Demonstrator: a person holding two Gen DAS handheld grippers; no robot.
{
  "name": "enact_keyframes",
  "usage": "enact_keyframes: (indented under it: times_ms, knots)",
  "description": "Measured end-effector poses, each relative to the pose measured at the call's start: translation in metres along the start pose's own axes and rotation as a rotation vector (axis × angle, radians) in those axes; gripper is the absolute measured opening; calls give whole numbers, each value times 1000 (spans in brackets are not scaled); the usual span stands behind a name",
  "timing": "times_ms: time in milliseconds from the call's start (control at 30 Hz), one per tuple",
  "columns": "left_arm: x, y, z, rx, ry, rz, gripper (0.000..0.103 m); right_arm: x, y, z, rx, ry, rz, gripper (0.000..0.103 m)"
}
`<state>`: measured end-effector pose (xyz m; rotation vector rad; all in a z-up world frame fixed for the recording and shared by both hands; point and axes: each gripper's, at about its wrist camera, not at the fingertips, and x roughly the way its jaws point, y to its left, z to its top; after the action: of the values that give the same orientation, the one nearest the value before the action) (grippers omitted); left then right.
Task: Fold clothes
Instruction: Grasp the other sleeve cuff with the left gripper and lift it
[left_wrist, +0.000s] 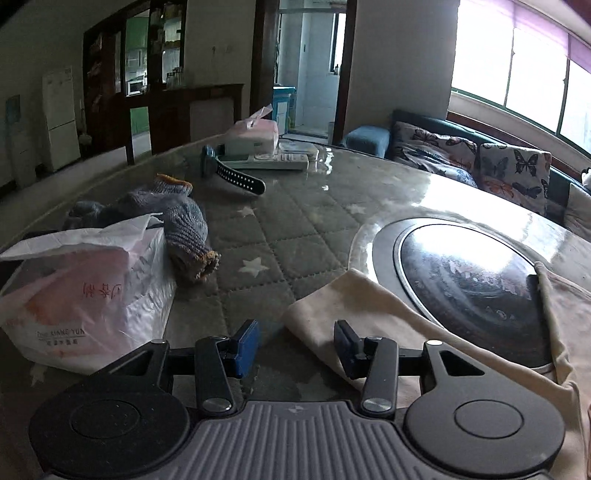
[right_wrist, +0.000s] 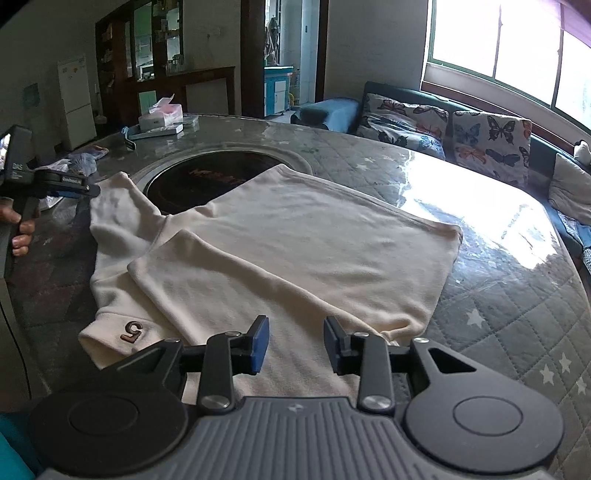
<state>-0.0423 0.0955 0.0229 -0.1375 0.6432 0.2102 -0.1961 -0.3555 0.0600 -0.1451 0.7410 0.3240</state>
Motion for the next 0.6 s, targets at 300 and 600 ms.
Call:
enact_keyframes:
  times_ms: [300,600]
  knots:
    - [-19,-10,5,-13,-48,-127,5,-8,-3,-4,29,-21,-11,36]
    - [-106,-81,20,64,-128,-507,5,-16,-10,-9,71,-45,-25,36]
